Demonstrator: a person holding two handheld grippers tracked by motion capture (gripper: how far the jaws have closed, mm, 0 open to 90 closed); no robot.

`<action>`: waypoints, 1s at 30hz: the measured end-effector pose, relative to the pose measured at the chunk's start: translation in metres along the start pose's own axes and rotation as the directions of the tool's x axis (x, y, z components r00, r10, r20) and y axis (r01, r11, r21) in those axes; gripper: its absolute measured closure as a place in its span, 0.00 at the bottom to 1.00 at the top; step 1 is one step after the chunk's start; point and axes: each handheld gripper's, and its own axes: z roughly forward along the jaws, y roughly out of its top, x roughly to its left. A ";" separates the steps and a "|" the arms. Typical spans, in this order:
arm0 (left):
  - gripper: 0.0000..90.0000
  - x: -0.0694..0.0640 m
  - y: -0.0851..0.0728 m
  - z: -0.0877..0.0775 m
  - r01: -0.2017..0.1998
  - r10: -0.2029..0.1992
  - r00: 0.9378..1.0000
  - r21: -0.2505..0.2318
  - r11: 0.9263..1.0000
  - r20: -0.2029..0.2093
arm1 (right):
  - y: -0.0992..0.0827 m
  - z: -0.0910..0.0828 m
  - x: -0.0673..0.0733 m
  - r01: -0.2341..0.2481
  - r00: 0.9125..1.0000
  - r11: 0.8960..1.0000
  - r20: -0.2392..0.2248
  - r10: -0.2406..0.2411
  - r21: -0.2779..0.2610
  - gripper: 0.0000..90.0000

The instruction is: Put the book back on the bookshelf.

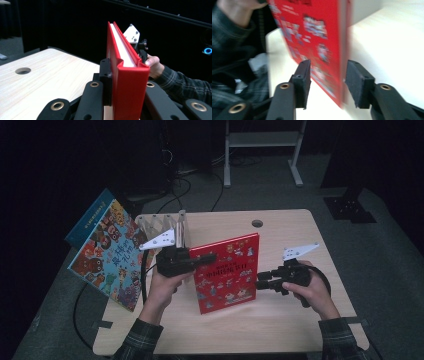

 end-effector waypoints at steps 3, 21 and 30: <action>0.88 -0.001 0.001 -0.001 -0.006 0.006 1.000 -0.001 1.000 -0.016 | -0.002 -0.006 -0.004 0.003 0.999 1.000 0.053 -0.002 -0.022 0.54; 0.88 -0.003 0.001 -0.013 0.033 -0.032 0.990 0.011 0.999 -0.134 | -0.033 -0.004 -0.042 -0.012 0.892 1.000 0.452 0.003 0.016 0.27; 0.88 -0.004 0.004 -0.035 0.039 -0.042 0.981 -0.020 0.999 -0.191 | -0.062 -0.012 -0.067 -0.091 0.837 0.996 0.541 0.082 -0.009 0.26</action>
